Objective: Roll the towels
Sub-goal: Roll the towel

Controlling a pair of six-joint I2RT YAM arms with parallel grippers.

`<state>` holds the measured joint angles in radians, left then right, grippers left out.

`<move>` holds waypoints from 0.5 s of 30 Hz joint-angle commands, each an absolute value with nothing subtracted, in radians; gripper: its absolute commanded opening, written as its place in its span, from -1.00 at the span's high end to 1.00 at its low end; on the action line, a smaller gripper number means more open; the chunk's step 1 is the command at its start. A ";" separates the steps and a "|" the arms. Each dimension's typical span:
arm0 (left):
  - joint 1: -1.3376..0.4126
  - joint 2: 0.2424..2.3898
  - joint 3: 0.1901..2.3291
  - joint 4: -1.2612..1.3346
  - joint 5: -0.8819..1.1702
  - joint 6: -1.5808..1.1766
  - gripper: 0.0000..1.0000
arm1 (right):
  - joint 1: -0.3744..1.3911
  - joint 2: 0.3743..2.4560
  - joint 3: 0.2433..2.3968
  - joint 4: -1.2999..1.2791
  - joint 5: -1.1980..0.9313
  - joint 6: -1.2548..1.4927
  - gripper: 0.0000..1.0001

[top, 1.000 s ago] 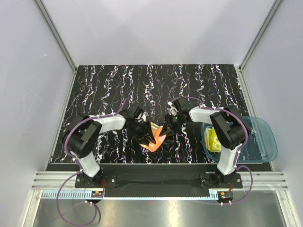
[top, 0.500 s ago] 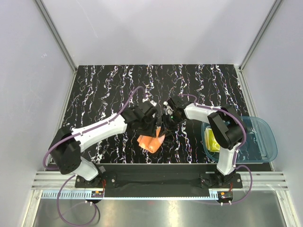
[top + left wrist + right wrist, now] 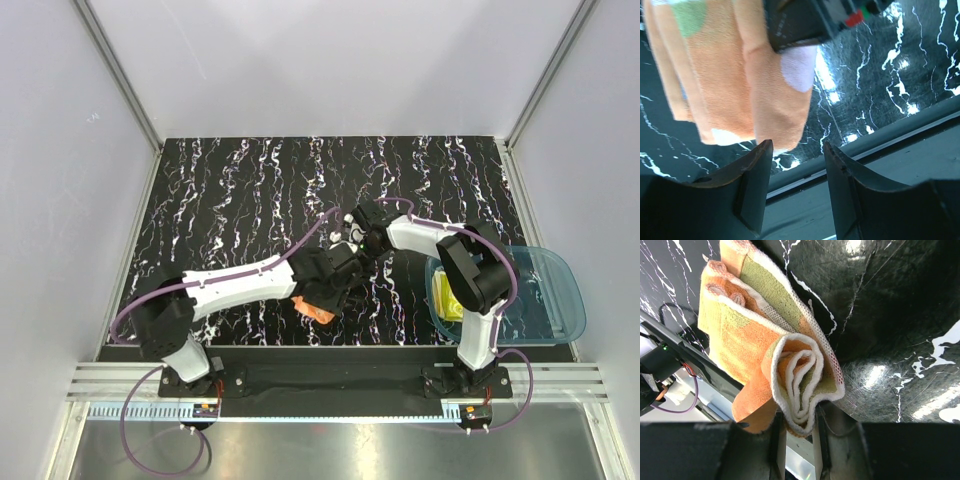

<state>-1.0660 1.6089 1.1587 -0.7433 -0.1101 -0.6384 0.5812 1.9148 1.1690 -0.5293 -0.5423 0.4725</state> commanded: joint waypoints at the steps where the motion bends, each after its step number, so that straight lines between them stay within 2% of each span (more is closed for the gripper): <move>1: -1.084 1.624 1.186 -0.704 -0.143 -0.655 0.00 | 0.594 1.942 1.193 -0.558 -0.489 0.446 0.74; 8: -1.106 1.667 1.193 -0.707 -0.164 -0.657 0.00 | 0.594 1.947 1.200 -0.563 -0.488 0.443 0.74; 15: -1.108 1.706 1.166 -0.707 -0.270 -0.667 -0.02 | 0.594 1.944 1.198 -0.569 -0.489 0.439 0.77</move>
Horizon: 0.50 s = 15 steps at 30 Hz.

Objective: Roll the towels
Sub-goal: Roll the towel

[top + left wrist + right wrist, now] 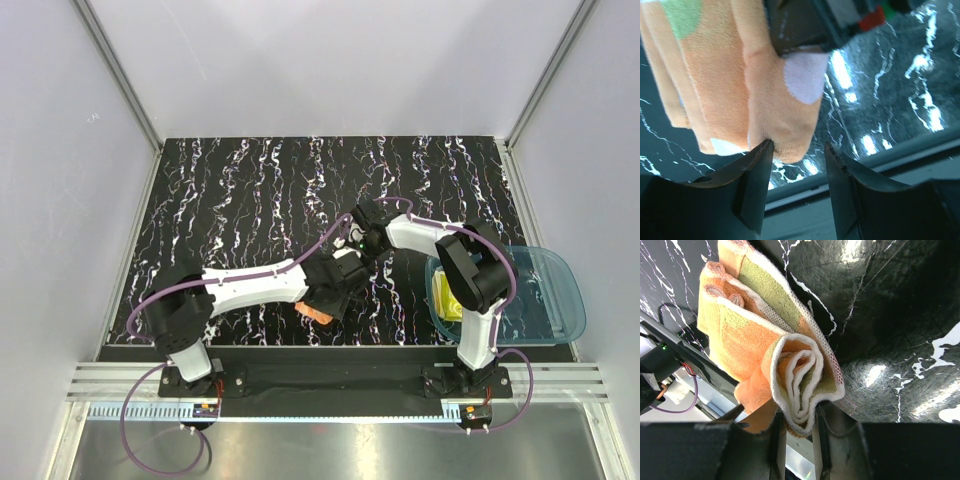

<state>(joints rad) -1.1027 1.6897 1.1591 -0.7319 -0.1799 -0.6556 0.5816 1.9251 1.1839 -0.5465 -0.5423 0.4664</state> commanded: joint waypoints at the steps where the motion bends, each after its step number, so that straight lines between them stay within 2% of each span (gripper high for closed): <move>1: -1.108 1.713 1.164 -0.709 -0.284 -0.666 -0.03 | 0.594 1.944 1.198 -0.569 -0.491 0.436 0.76; 10: -1.108 1.770 1.117 -0.672 -0.321 -0.644 -0.04 | 0.594 1.960 1.219 -0.587 -0.492 0.425 0.74; 15: -1.120 1.773 1.071 -0.620 -0.291 -0.649 -0.04 | 0.594 1.979 1.242 -0.606 -0.488 0.419 0.65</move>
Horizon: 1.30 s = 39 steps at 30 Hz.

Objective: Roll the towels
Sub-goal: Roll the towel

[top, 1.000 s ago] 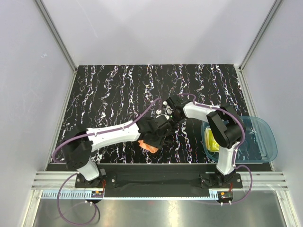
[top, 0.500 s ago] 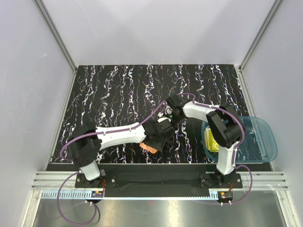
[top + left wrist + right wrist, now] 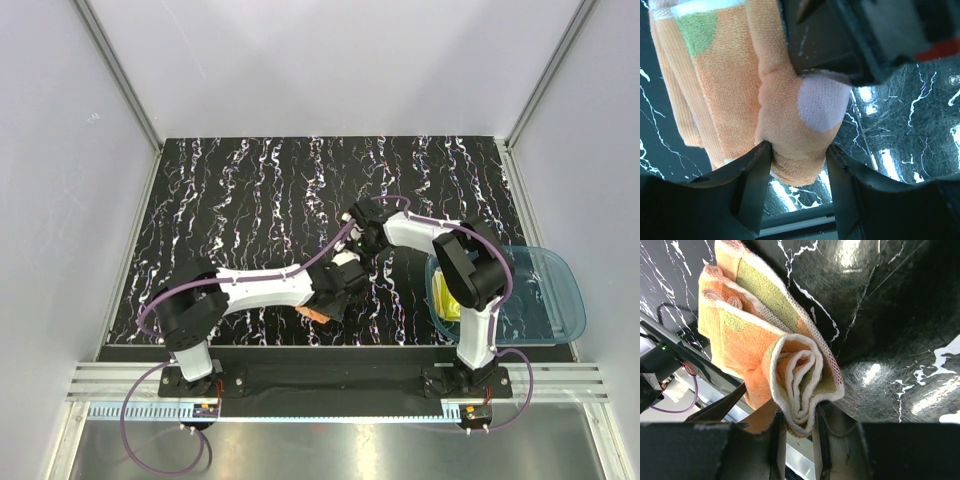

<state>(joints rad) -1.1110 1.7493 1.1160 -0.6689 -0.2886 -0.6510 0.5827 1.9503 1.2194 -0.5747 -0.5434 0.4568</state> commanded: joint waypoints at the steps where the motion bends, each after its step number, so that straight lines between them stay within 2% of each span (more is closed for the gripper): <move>1: -1.123 1.781 1.065 -0.618 -0.291 -0.649 -0.04 | 0.594 1.979 1.249 -0.609 -0.488 0.419 0.63; 10: -1.150 1.833 1.043 -0.624 -0.328 -0.661 0.01 | 0.594 1.994 1.258 -0.629 -0.491 0.411 0.42; 12: -1.152 1.839 1.032 -0.611 -0.328 -0.658 0.16 | 0.594 1.988 1.250 -0.627 -0.492 0.407 0.36; 13: -1.152 1.841 1.028 -0.606 -0.328 -0.657 0.36 | 0.594 1.987 1.244 -0.626 -0.497 0.403 0.35; 17: -1.152 1.830 1.017 -0.588 -0.318 -0.655 0.81 | 0.594 1.991 1.239 -0.623 -0.503 0.403 0.27; 21: -1.152 1.795 0.999 -0.558 -0.278 -0.644 1.00 | 0.592 1.993 1.247 -0.643 -0.503 0.387 0.16; 29: -1.147 1.712 0.950 -0.489 -0.190 -0.635 1.00 | 0.575 2.006 1.289 -0.704 -0.465 0.350 -0.05; 34: -1.132 1.661 0.905 -0.448 -0.172 -0.647 1.00 | 0.549 2.014 1.312 -0.742 -0.445 0.336 -0.10; 39: -1.062 1.576 0.798 -0.304 -0.014 -0.646 1.00 | 0.502 1.991 1.364 -0.816 -0.399 0.321 -0.21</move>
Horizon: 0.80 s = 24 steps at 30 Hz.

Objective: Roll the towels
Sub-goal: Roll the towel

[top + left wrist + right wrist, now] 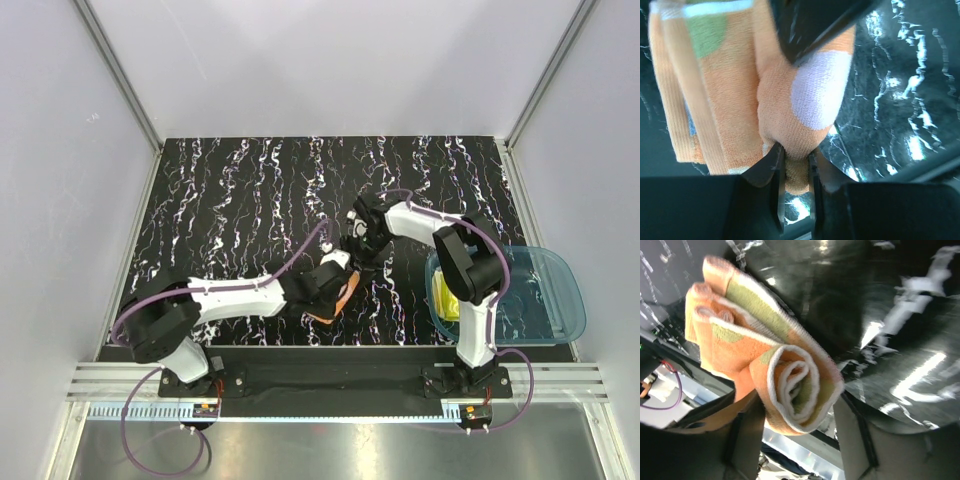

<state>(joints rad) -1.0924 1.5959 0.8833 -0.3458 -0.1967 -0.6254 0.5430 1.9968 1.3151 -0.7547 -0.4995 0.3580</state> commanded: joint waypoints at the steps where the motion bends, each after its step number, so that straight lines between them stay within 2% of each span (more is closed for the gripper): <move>1: -1.057 1.568 0.792 -0.296 -0.006 -0.646 1.00 | 0.497 1.985 1.377 -0.825 -0.393 0.319 -0.24; 15: -0.891 1.500 0.703 -0.150 0.324 -0.733 1.00 | 0.474 1.847 1.463 -0.928 -0.307 0.327 -0.52; 20: -0.824 1.465 0.617 -0.004 0.490 -0.811 1.00 | 0.472 1.726 1.373 -0.836 -0.351 0.370 -0.53; 24: -0.767 1.447 0.535 0.089 0.549 -0.865 1.00 | 0.472 1.611 1.221 -0.633 -0.458 0.446 -0.54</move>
<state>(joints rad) -0.7959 1.4620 0.5797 0.0143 0.4370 -0.8093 0.4774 1.6920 1.2907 -0.7845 -0.3714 0.3786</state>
